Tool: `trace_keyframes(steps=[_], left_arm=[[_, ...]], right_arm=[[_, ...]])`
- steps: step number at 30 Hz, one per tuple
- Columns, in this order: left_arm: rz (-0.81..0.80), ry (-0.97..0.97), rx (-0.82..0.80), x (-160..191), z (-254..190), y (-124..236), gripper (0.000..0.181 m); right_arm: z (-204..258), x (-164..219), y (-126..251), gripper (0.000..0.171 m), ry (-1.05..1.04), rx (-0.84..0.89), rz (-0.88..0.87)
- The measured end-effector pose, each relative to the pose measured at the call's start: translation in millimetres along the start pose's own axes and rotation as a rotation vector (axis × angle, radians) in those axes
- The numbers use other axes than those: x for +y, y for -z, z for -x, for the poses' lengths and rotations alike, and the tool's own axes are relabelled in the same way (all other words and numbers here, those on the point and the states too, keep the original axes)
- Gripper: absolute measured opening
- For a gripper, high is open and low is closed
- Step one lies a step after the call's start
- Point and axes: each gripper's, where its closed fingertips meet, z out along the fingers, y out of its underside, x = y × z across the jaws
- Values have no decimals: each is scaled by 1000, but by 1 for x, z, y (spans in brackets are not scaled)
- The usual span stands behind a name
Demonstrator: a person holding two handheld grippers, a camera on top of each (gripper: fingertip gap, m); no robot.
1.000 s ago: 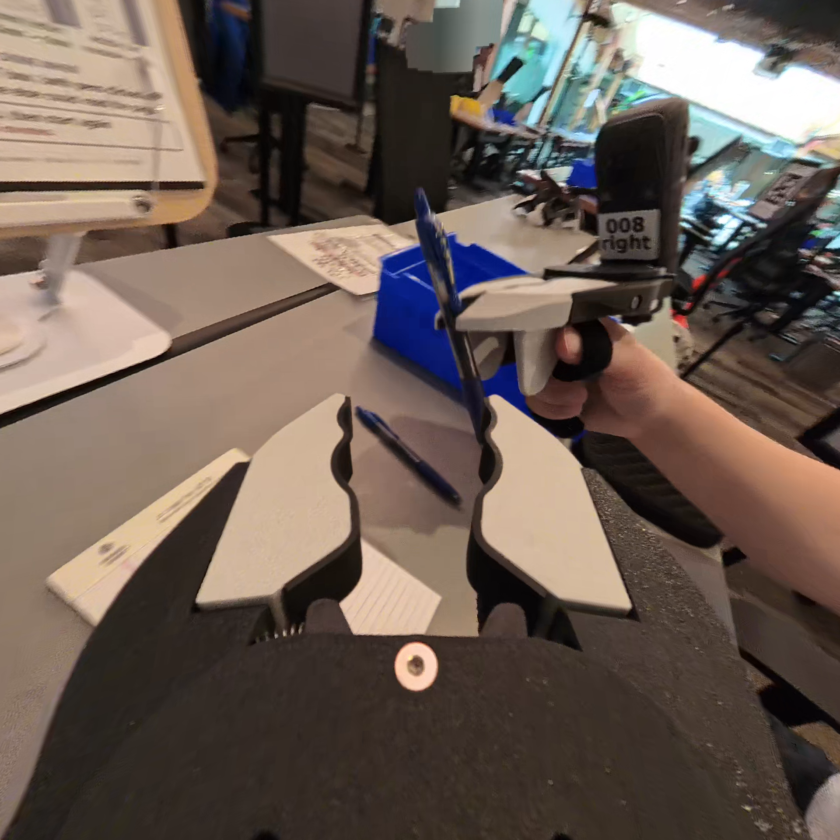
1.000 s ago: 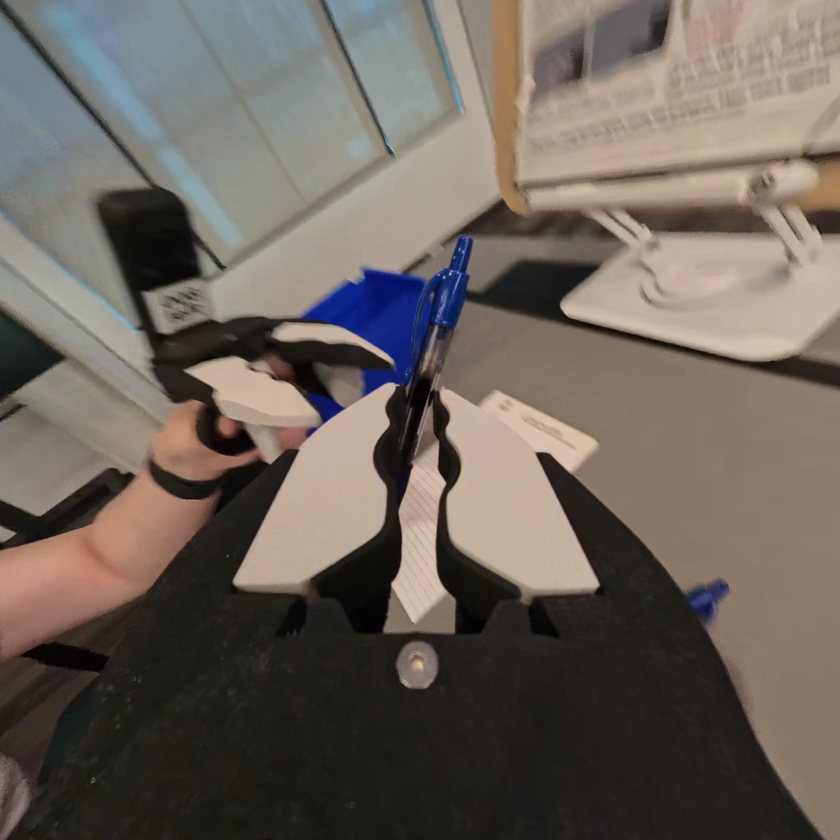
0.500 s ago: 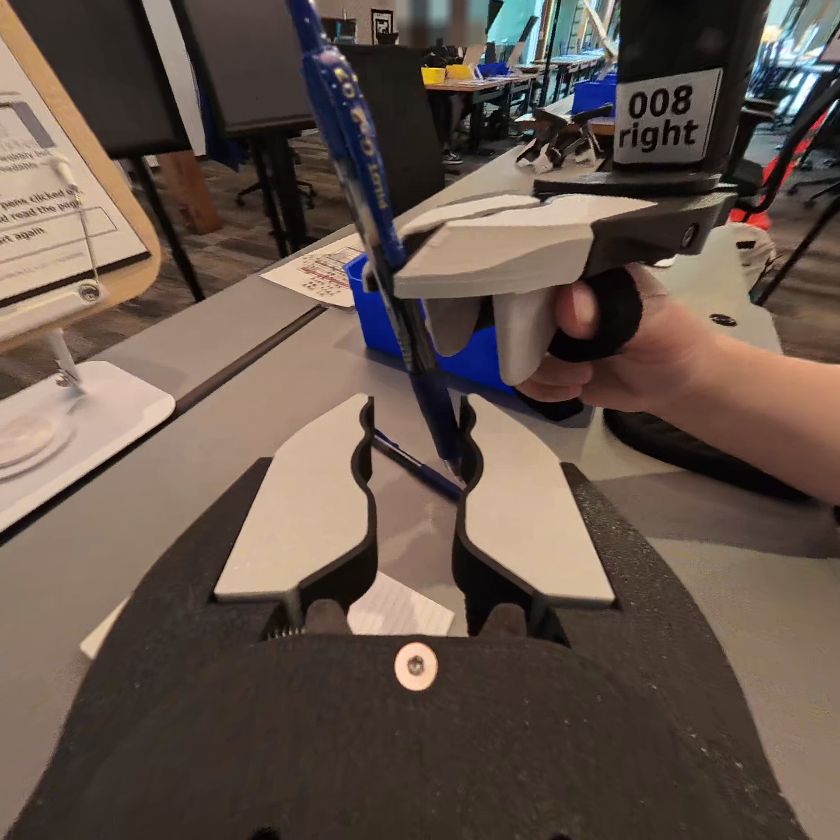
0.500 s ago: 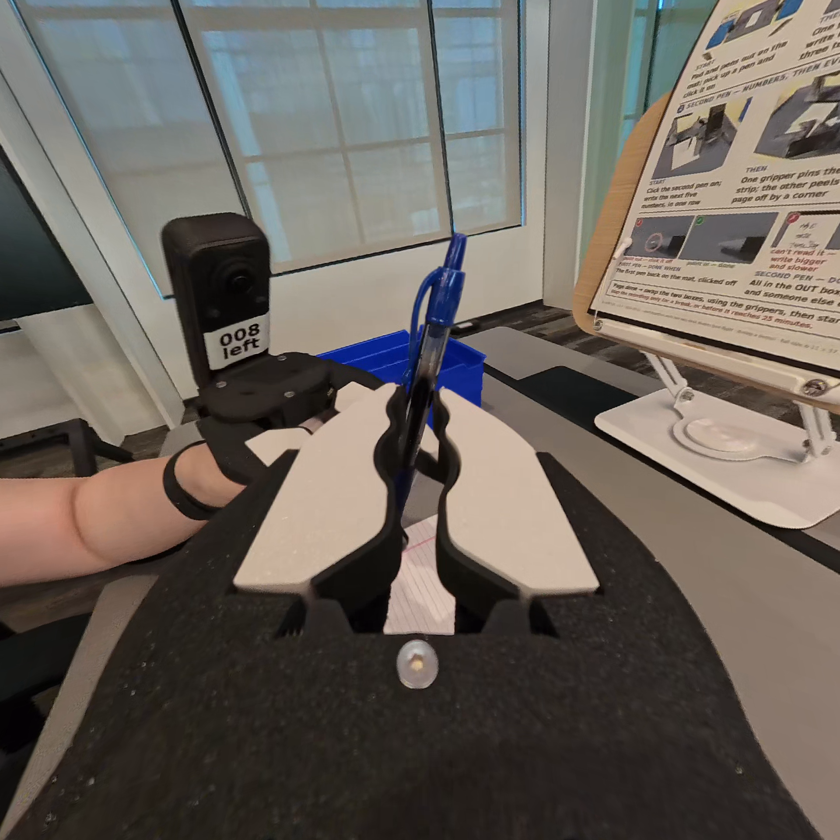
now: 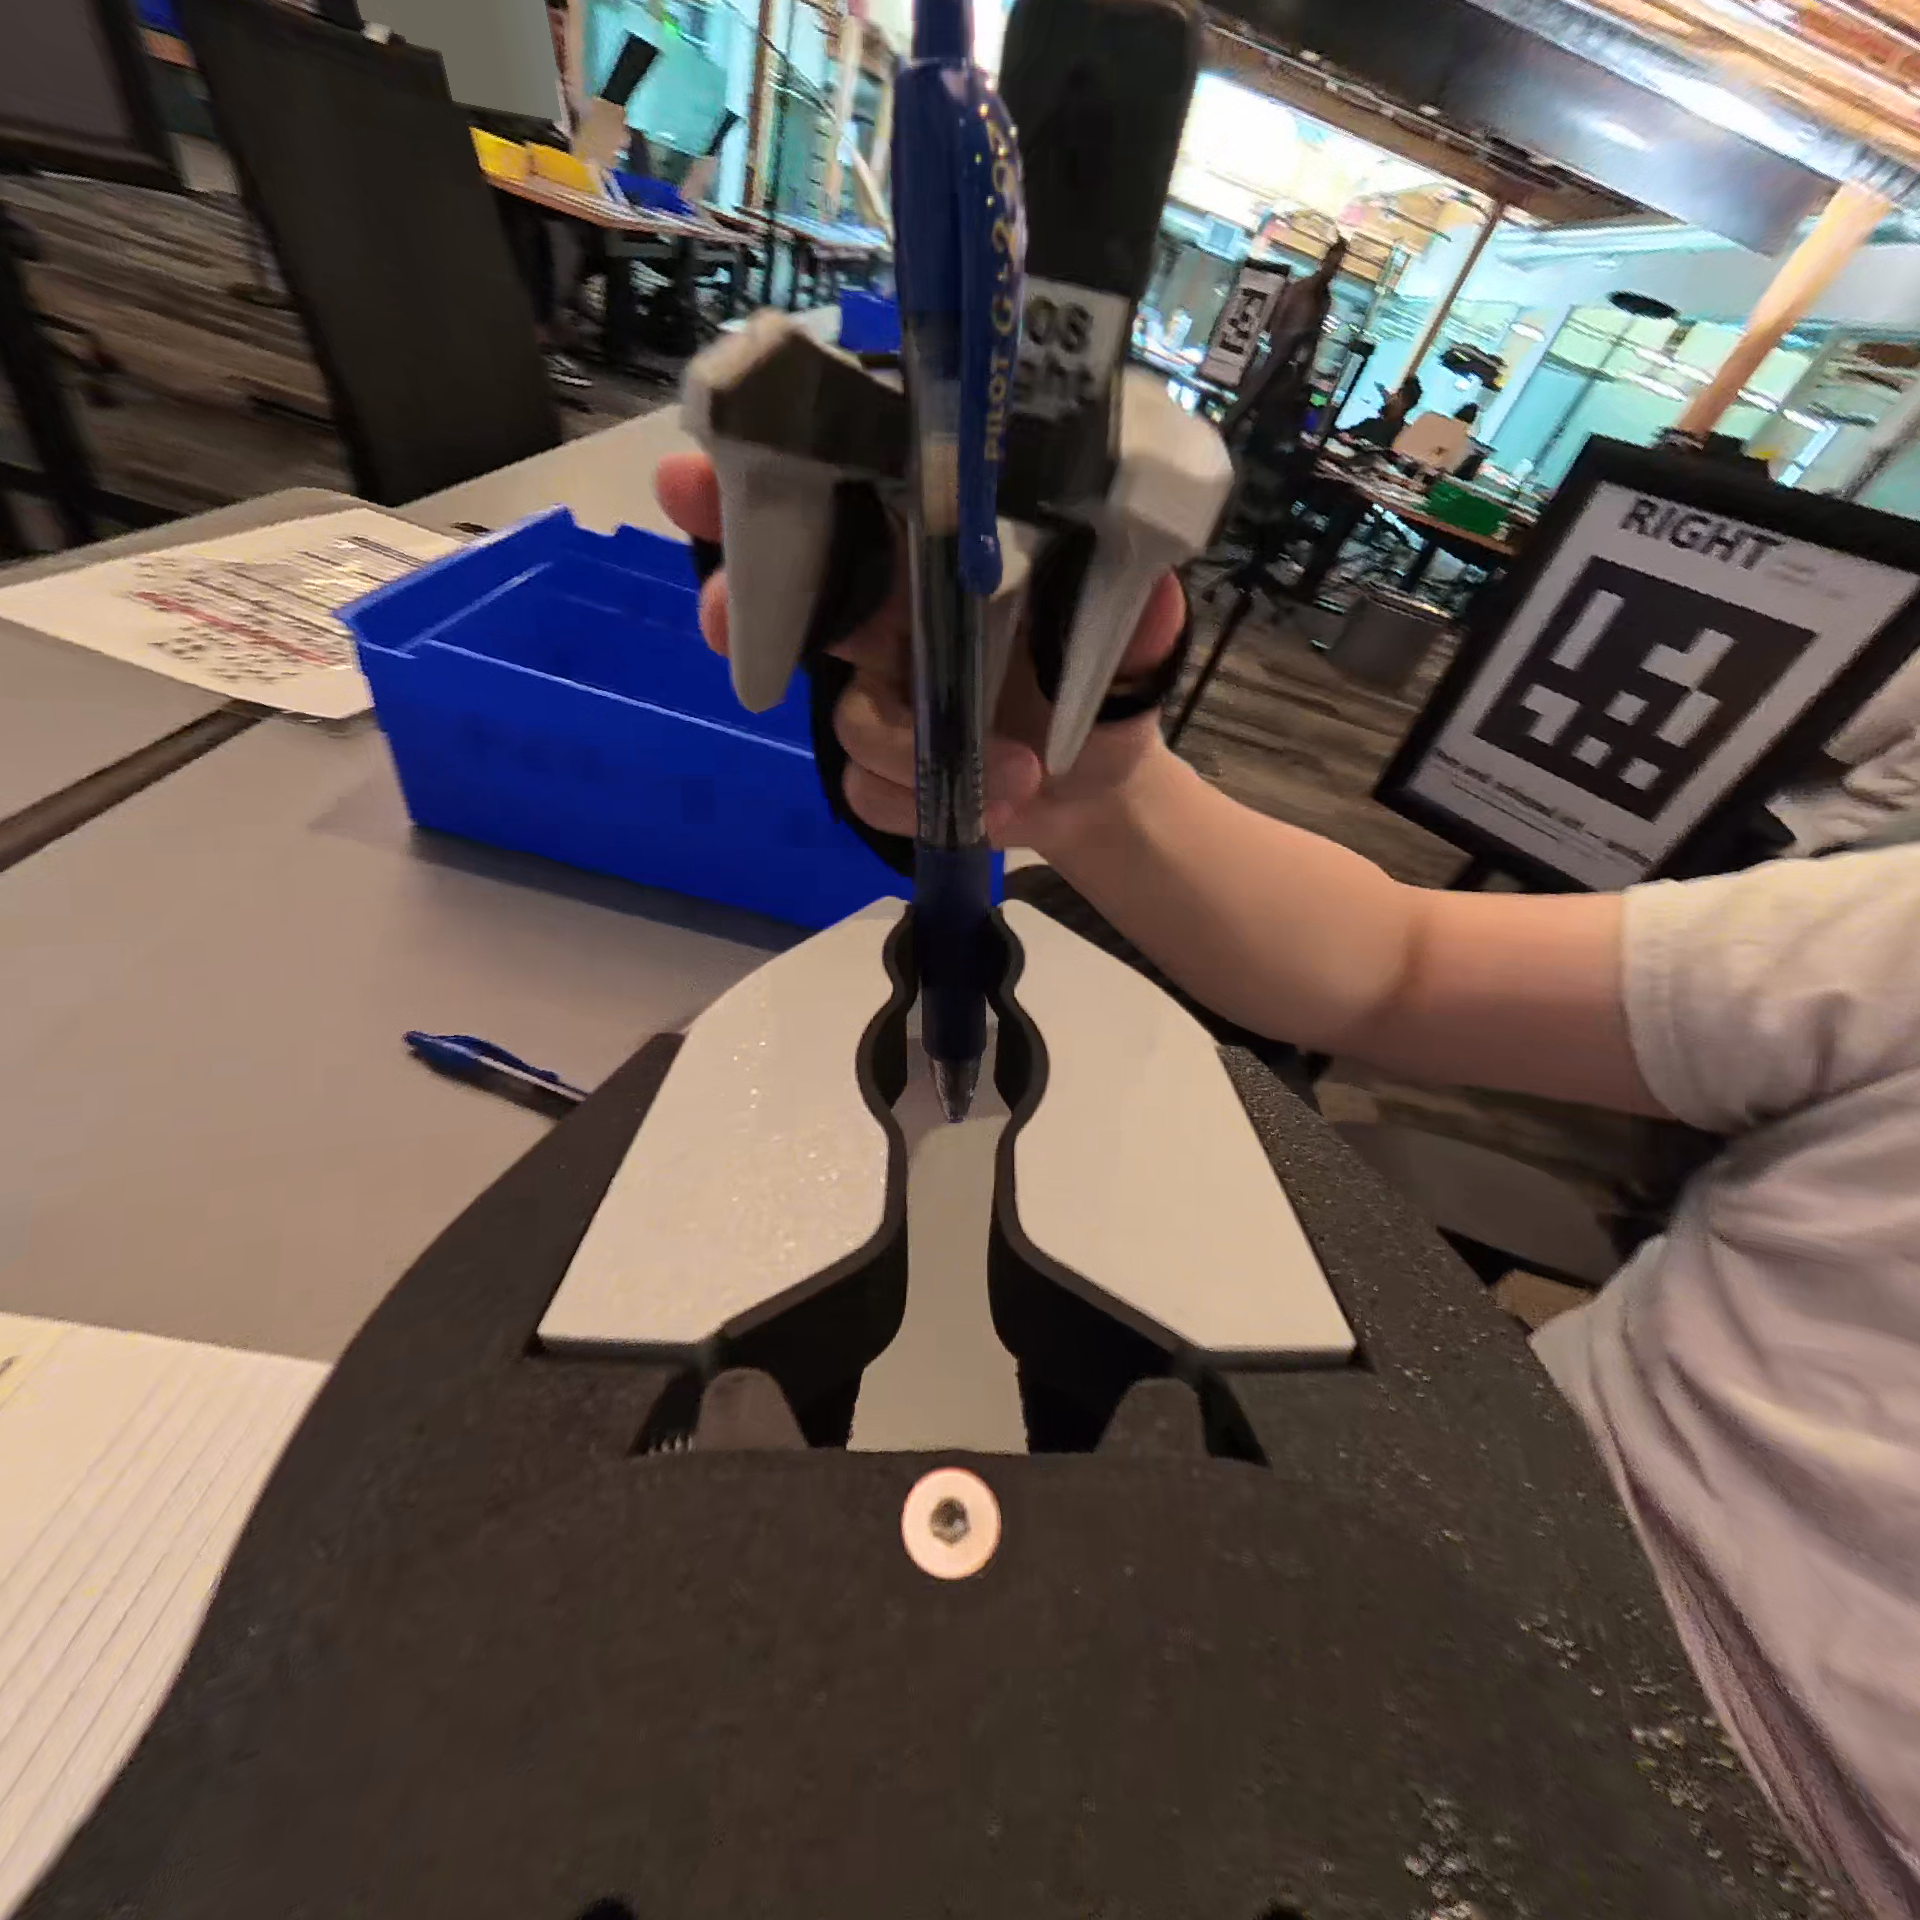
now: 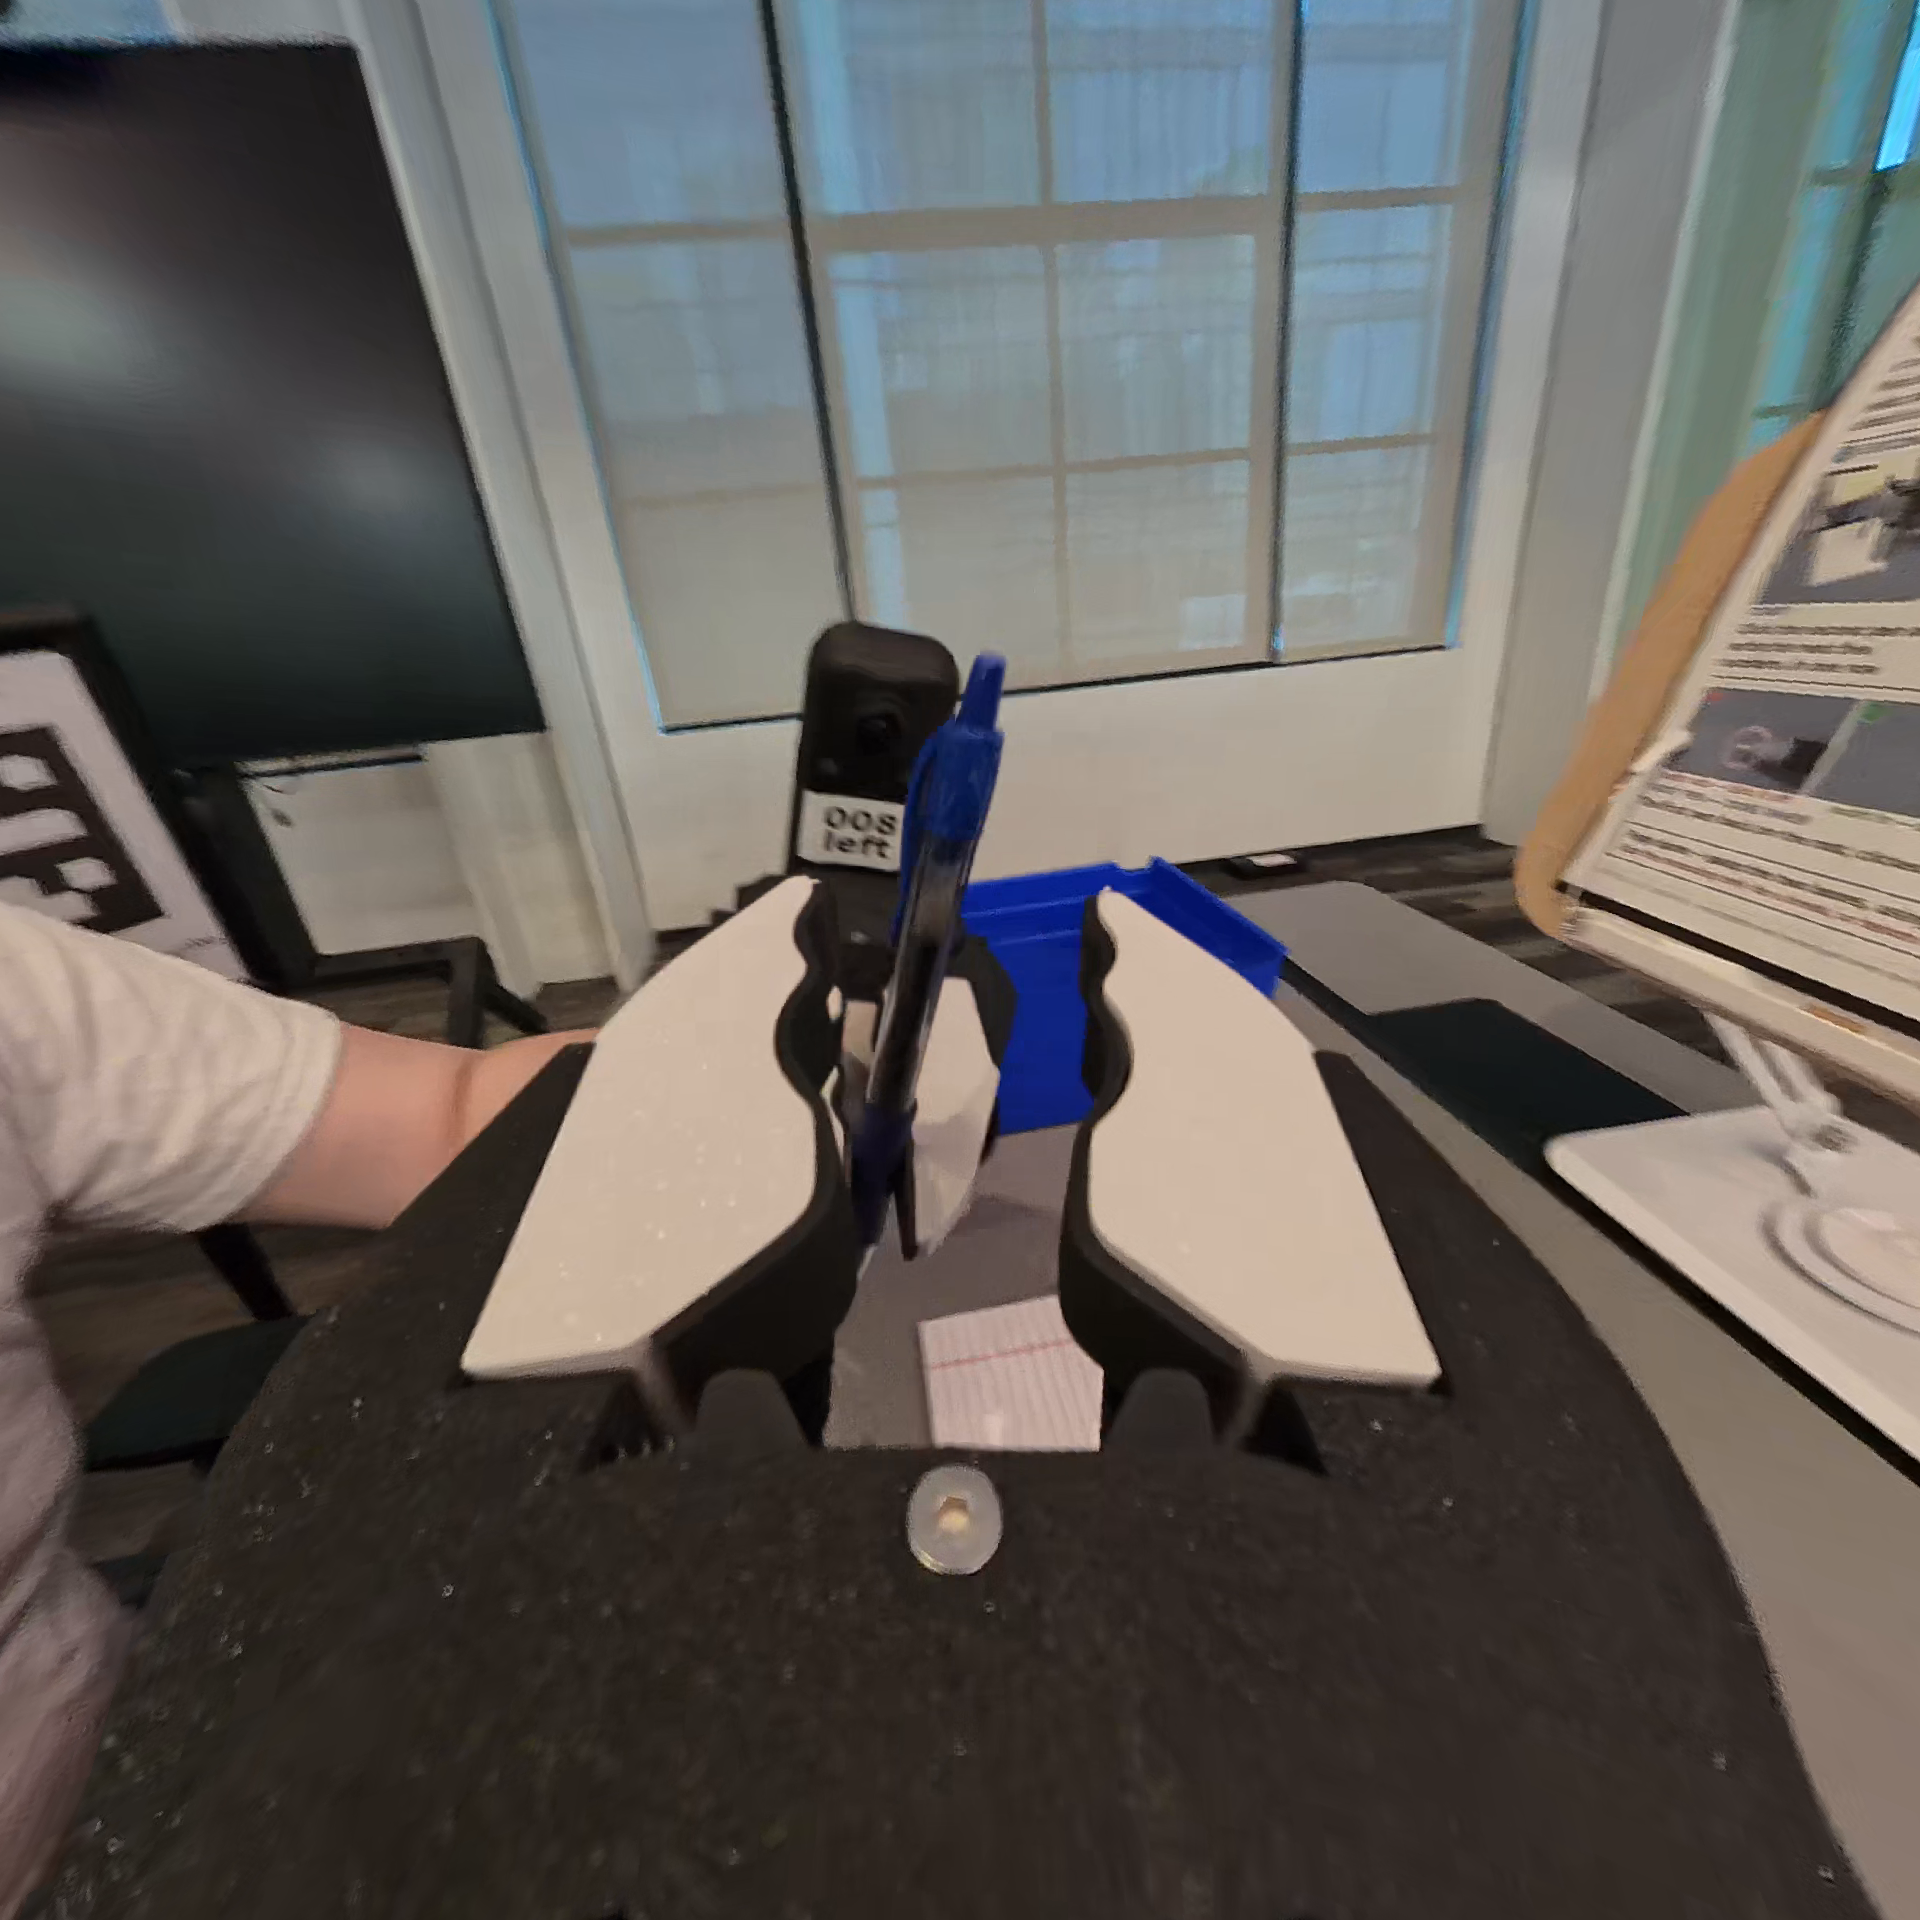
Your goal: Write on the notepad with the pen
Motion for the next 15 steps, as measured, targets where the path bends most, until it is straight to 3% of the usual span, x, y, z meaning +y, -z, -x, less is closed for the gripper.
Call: trace_keyframes(steps=[5, 15], left_arm=[[14, -36, 64, 3, -13, -5, 12], [3, -83, 103, 4, -21, -8, 12]], right_arm=[[16, -1, 0, 45, -10, -153, 81], [35, 4, -13, 33, 37, -236, 102]])
